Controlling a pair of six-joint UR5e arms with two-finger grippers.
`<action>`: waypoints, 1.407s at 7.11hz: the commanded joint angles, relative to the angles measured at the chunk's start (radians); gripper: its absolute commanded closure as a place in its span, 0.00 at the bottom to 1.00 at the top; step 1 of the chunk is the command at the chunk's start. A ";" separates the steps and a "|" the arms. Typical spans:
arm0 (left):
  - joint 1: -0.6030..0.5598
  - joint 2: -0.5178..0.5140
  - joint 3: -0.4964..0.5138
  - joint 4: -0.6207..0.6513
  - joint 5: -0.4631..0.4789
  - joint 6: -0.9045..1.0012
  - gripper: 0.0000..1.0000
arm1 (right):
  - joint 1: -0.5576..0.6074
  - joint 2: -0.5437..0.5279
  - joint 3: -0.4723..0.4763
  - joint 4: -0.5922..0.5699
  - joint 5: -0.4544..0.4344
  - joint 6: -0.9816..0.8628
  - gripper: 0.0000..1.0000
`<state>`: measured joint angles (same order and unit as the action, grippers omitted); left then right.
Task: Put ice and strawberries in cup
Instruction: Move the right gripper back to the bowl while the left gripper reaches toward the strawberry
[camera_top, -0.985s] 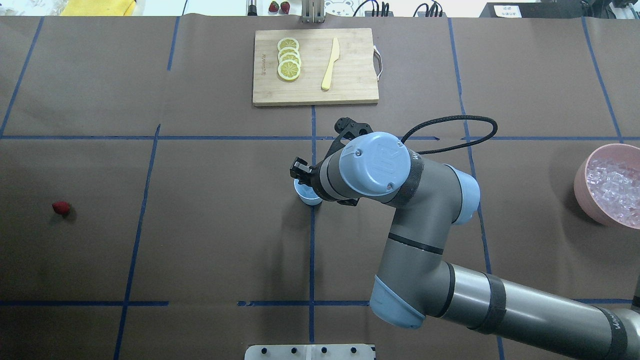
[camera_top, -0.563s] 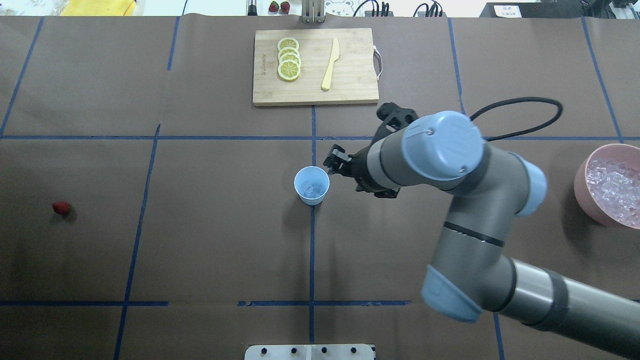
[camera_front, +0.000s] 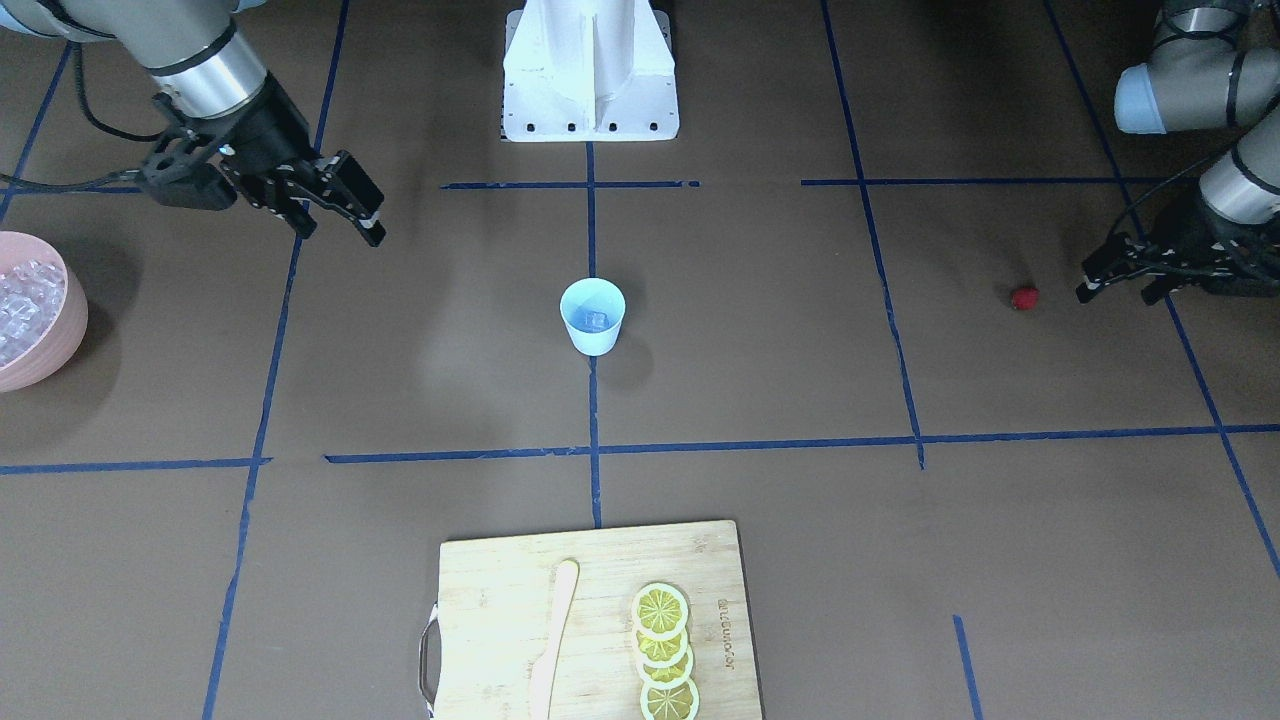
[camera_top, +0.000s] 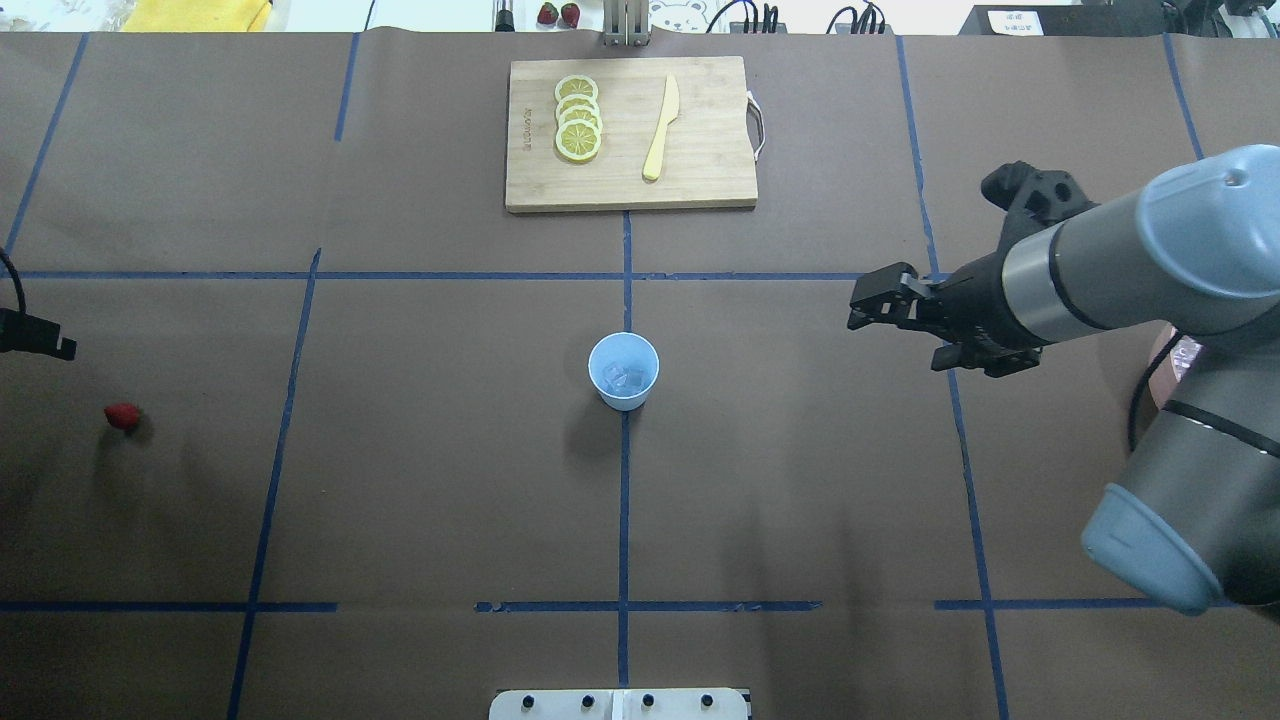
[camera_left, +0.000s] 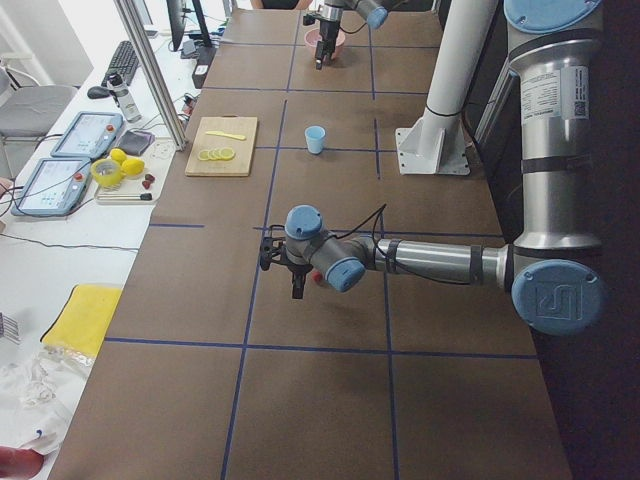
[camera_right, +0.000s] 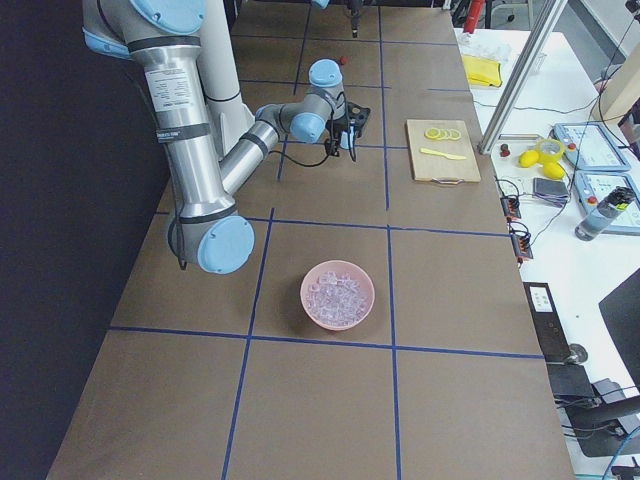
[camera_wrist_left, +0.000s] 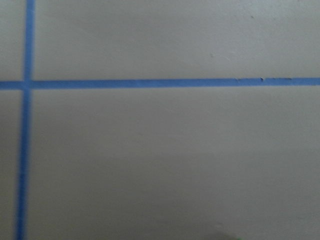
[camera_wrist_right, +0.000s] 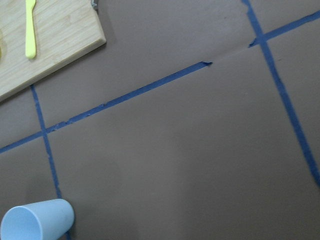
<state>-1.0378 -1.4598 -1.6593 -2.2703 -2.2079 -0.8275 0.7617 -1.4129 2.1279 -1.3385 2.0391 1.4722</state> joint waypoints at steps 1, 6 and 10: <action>0.138 -0.001 0.001 -0.063 0.126 -0.105 0.00 | 0.143 -0.136 0.017 0.002 0.116 -0.232 0.00; 0.200 0.002 0.015 -0.063 0.151 -0.108 0.09 | 0.202 -0.189 0.012 0.001 0.145 -0.360 0.00; 0.211 0.002 0.018 -0.064 0.149 -0.108 0.92 | 0.202 -0.189 0.014 0.002 0.145 -0.360 0.00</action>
<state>-0.8266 -1.4573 -1.6399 -2.3335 -2.0586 -0.9363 0.9633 -1.6005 2.1411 -1.3368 2.1844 1.1117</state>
